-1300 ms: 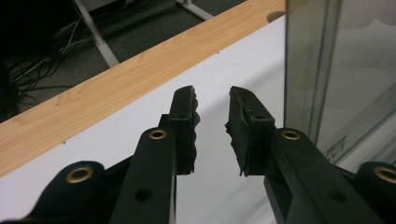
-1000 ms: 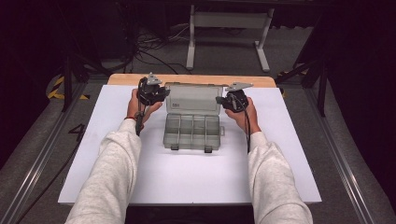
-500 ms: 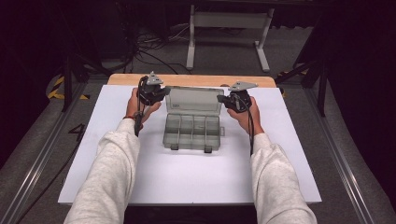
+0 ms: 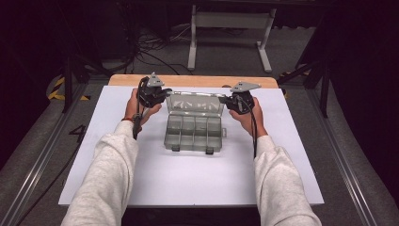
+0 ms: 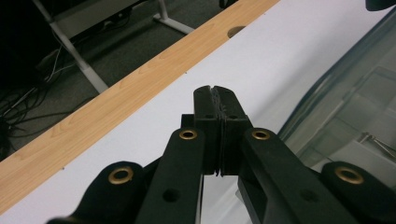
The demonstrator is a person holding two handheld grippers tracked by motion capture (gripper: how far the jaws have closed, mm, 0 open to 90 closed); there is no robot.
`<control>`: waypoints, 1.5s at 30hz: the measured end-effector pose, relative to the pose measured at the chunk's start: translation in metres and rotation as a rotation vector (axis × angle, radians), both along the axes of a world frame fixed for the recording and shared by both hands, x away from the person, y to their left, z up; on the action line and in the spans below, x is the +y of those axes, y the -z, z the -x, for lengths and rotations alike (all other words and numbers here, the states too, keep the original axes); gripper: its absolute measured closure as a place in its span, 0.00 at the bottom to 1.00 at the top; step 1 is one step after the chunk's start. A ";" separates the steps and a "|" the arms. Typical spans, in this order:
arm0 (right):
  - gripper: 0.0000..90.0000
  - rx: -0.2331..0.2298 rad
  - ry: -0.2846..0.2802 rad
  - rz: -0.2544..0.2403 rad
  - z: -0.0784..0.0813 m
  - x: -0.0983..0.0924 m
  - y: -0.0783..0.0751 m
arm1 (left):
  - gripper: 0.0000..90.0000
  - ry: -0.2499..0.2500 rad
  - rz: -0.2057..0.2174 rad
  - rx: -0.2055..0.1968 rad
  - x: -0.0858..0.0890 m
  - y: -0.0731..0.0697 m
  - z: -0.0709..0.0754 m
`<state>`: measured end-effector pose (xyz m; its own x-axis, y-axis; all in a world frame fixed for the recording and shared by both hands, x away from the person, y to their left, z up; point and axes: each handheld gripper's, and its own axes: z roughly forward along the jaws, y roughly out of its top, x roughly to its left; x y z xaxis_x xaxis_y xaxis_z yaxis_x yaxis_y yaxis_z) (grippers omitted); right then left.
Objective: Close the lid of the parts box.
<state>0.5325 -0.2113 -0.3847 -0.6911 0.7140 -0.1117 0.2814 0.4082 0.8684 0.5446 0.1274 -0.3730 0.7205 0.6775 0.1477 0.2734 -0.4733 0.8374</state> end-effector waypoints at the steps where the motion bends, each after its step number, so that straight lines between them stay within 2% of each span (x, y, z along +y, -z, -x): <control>1: 1.00 0.001 0.000 -0.001 0.001 0.000 -0.001 | 0.99 0.004 -0.001 -0.003 0.000 -0.001 0.001; 9: 1.00 -0.013 -0.014 -0.008 0.010 0.000 -0.006 | 0.99 0.039 0.003 -0.015 0.003 -0.006 0.008; 22: 1.00 -0.010 -0.025 -0.007 0.018 0.002 -0.006 | 0.99 0.080 -0.004 -0.025 0.006 -0.003 0.019; 27: 1.00 -0.015 -0.029 -0.004 0.020 0.000 -0.008 | 0.98 0.072 0.002 -0.027 0.006 -0.003 0.021; 29: 1.00 -0.014 -0.031 -0.019 0.021 -0.001 -0.008 | 0.98 0.075 0.005 -0.028 0.006 -0.003 0.022; 32: 1.00 -0.019 -0.033 -0.008 0.023 -0.002 -0.009 | 0.99 0.080 0.002 -0.033 0.005 -0.003 0.024; 33: 1.00 -0.027 -0.033 0.014 0.025 -0.001 -0.011 | 0.98 0.077 0.006 -0.041 0.006 -0.002 0.025; 38: 1.00 -0.031 -0.049 0.024 0.029 -0.001 -0.014 | 0.98 0.085 0.017 -0.045 0.007 -0.003 0.027; 45: 1.00 -0.029 -0.066 0.027 0.033 -0.001 -0.016 | 0.99 0.095 -0.009 -0.057 0.006 -0.006 0.032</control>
